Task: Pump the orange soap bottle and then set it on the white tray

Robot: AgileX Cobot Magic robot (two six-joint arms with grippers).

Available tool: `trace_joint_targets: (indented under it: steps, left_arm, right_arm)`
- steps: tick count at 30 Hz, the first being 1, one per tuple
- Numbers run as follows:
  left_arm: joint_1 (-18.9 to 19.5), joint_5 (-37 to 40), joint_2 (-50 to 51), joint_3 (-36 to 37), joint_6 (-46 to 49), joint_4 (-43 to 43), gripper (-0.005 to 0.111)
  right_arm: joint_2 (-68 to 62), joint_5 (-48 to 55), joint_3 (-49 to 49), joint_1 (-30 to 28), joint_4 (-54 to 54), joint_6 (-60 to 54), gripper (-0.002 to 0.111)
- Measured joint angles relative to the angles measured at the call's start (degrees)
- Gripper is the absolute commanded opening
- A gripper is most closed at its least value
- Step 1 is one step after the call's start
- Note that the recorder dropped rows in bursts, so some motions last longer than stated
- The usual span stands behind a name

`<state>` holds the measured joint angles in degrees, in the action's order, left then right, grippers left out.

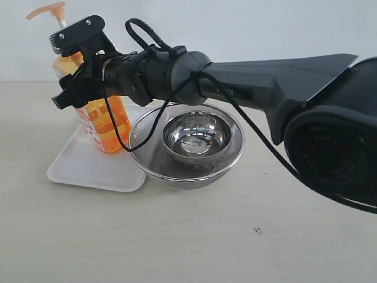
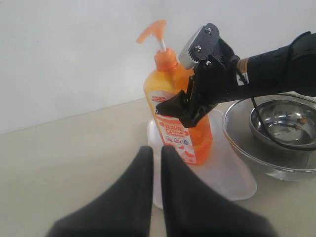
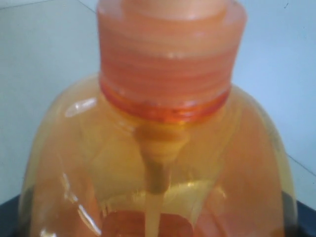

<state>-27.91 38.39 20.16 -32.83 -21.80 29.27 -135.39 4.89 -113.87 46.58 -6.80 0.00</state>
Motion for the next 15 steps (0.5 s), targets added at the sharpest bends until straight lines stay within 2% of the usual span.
trace_joint_targets:
  steps: [1, 15]
  left_arm:
    - [0.00, 0.00, 0.00, 0.00, 0.00, 0.00, 0.005]
    - [0.00, -0.08, 0.00, 0.00, 0.00, 1.04, 0.005]
  right_arm:
    - [0.00, 0.00, 0.00, 0.00, 0.00, 0.00, 0.043]
    - [0.39, -1.23, -0.35, 0.00, 0.37, 1.10, 0.089]
